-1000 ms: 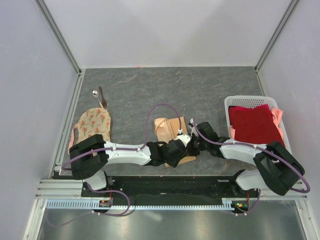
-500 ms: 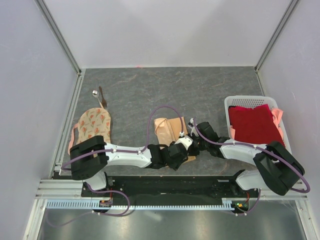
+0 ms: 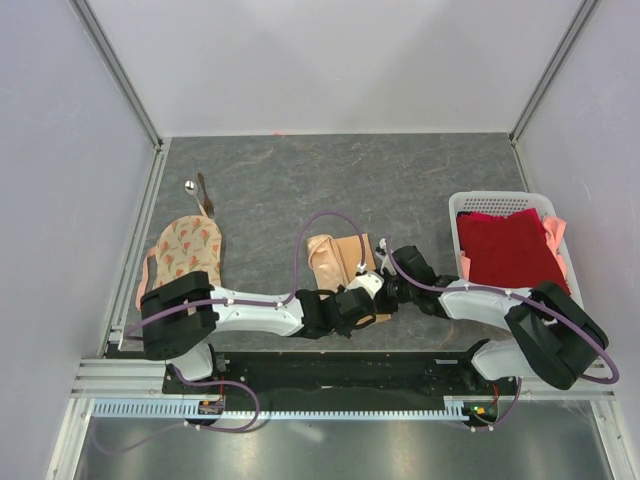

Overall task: Fold the napkin into a case and place the utensils inside
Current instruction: Smooth out the 2/3-rectangle-folded napkin at the center of the board.

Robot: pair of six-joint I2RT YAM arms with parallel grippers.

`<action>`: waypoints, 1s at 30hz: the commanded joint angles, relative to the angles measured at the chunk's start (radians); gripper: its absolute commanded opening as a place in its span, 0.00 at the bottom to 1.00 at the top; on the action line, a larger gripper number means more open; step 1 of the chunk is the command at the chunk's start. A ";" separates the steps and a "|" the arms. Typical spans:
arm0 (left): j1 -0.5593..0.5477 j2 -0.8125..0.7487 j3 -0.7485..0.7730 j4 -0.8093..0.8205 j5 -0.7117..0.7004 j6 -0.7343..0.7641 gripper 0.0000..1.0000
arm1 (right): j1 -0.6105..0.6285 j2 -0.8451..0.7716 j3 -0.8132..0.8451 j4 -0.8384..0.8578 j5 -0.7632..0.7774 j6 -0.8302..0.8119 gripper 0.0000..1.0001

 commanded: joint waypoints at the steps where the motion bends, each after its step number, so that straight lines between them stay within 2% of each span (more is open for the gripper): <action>1: -0.005 -0.078 -0.002 -0.008 -0.050 -0.001 0.09 | 0.030 0.011 -0.009 0.041 -0.018 0.018 0.00; 11: -0.005 -0.088 0.001 -0.002 -0.002 -0.014 0.08 | 0.074 0.017 -0.060 0.104 0.014 0.087 0.00; 17: -0.005 -0.051 0.006 0.009 0.036 -0.014 0.08 | 0.076 -0.008 -0.039 0.029 0.058 0.066 0.02; 20: -0.005 -0.071 0.000 0.018 0.071 -0.008 0.17 | 0.074 -0.024 -0.022 -0.024 0.081 0.037 0.09; 21: -0.004 -0.081 -0.011 0.023 0.079 -0.007 0.25 | 0.076 -0.028 -0.019 -0.034 0.084 0.034 0.10; 24: -0.001 -0.138 -0.031 0.035 0.119 -0.010 0.37 | 0.074 -0.037 -0.012 -0.054 0.088 0.027 0.18; 28: 0.013 -0.230 -0.055 0.052 0.190 -0.019 0.41 | 0.074 -0.054 0.000 -0.070 0.086 0.021 0.28; 30: 0.031 -0.295 -0.075 0.053 0.216 -0.025 0.43 | 0.074 -0.067 0.009 -0.078 0.084 0.017 0.37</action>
